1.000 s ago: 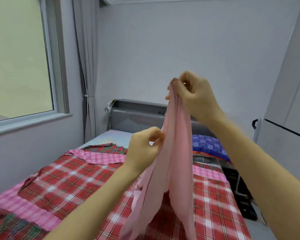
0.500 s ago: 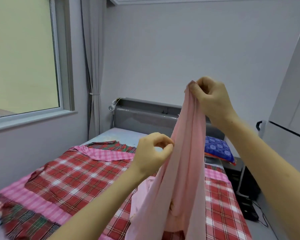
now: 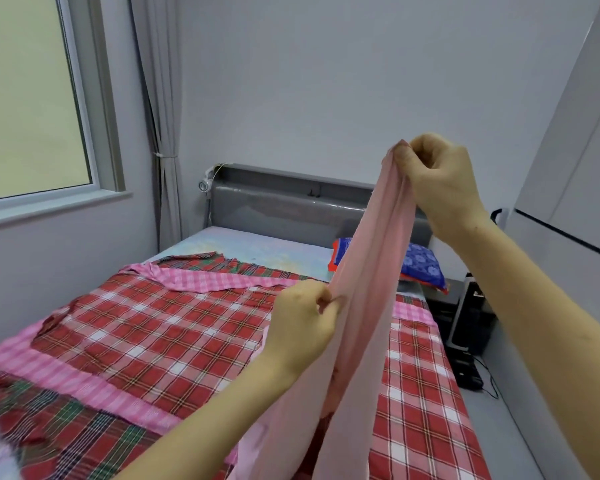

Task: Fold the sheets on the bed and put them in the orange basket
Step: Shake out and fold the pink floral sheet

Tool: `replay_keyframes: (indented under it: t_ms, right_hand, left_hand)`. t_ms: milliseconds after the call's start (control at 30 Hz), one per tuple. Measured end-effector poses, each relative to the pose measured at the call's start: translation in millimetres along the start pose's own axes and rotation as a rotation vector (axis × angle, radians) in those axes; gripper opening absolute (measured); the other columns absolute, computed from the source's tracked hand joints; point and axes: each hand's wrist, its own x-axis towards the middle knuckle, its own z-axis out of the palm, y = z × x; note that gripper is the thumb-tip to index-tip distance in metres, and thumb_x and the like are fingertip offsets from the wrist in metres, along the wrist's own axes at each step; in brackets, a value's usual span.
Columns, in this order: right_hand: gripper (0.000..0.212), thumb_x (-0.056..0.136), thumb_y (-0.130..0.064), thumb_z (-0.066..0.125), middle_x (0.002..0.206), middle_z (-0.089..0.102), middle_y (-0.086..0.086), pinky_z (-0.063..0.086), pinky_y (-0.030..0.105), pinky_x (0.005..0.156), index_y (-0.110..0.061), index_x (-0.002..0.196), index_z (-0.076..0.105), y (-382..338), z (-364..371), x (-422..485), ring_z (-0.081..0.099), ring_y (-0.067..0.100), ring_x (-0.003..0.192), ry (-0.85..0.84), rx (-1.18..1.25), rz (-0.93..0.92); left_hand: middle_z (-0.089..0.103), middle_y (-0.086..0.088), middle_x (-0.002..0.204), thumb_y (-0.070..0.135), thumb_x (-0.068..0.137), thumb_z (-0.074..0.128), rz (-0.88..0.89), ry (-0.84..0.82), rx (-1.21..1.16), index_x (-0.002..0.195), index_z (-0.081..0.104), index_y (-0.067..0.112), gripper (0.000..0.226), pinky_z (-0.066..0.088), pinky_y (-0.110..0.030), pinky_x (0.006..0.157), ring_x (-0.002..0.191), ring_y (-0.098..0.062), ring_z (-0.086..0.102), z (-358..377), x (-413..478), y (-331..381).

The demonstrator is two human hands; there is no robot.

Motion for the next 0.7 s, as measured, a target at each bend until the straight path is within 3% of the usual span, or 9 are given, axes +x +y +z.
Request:
replay_keyframes:
  t_ms: [67, 167, 267, 433, 500, 600, 700]
  right_hand:
    - [0.028, 0.096, -0.022, 0.053, 0.063, 0.043, -0.002, 0.032, 0.017, 0.053, -0.014, 0.070, 0.053, 9.2, -9.7, -4.9, 0.037, 0.007, 0.058, 0.019, 0.023, 0.041]
    - [0.026, 0.094, -0.030, 0.057, 0.069, 0.047, 0.001, 0.032, 0.024, 0.060, -0.022, 0.069, 0.057, 25.6, -25.4, -18.4, 0.041, 0.012, 0.067, 0.001, 0.109, 0.118]
    - [0.028, 0.076, -0.054, 0.063, 0.085, 0.056, 0.015, 0.037, 0.031, 0.068, -0.028, 0.067, 0.063, 35.2, -32.5, -36.0, 0.046, 0.022, 0.078, -0.045, 0.241, 0.165]
    - [0.038, 0.067, -0.065, 0.067, 0.090, 0.056, 0.019, 0.037, 0.041, 0.078, -0.028, 0.071, 0.066, 43.1, -27.4, -50.6, 0.048, 0.025, 0.084, -0.086, 0.310, 0.150]
    - [0.033, 0.070, -0.062, 0.065, 0.089, 0.055, 0.018, 0.037, 0.040, 0.076, -0.029, 0.071, 0.067, 44.5, -27.9, -53.2, 0.048, 0.024, 0.083, -0.076, 0.286, 0.157]
    - [0.025, 0.086, -0.045, 0.060, 0.081, 0.054, 0.011, 0.037, 0.033, 0.070, -0.026, 0.070, 0.062, 59.8, -34.2, -57.4, 0.046, 0.020, 0.076, -0.016, 0.182, 0.196]
    - [0.025, 0.096, -0.023, 0.052, 0.071, 0.050, -0.002, 0.037, 0.024, 0.063, -0.020, 0.071, 0.055, 100.4, -44.5, -69.5, 0.044, 0.010, 0.068, 0.097, -0.015, 0.367]
  left_hand:
    - [0.062, 0.000, 0.057, 0.018, 0.078, 0.073, -0.153, -0.052, -0.096, 0.059, 0.063, 0.008, 0.024, 0.042, -0.023, 0.055, 0.055, -0.015, 0.055, -8.4, 0.5, 1.6]
    - [0.067, -0.001, 0.065, 0.013, 0.074, 0.076, -0.355, -0.136, -0.218, 0.062, 0.062, 0.012, 0.018, 0.050, -0.025, 0.060, 0.060, -0.011, 0.059, -19.4, 2.0, 0.7]
    - [0.068, -0.001, 0.072, 0.012, 0.072, 0.076, -0.416, -0.198, -0.225, 0.068, 0.053, 0.016, 0.024, 0.052, -0.029, 0.063, 0.064, -0.011, 0.060, -15.3, -2.5, -3.9]
    - [0.070, 0.001, 0.072, 0.018, 0.082, 0.069, -0.398, -0.348, -0.147, 0.075, 0.070, 0.013, 0.008, 0.052, -0.032, 0.067, 0.068, -0.014, 0.064, 19.2, -33.4, -17.2]
    - [0.071, -0.002, 0.074, 0.016, 0.088, 0.062, -0.410, -0.376, -0.149, 0.078, 0.072, 0.010, 0.016, 0.048, -0.029, 0.065, 0.066, -0.013, 0.060, 28.5, -45.6, -25.9]
    - [0.068, -0.002, 0.075, 0.015, 0.093, 0.054, -0.591, -0.340, -0.285, 0.077, 0.070, 0.013, 0.023, 0.045, -0.030, 0.067, 0.071, -0.016, 0.057, 33.9, -49.2, -37.2]
    - [0.052, -0.003, 0.068, 0.012, 0.094, 0.051, -0.685, -0.275, -0.392, 0.074, 0.063, 0.004, 0.025, 0.035, -0.030, 0.066, 0.066, -0.015, 0.043, 29.3, -47.2, -37.5]
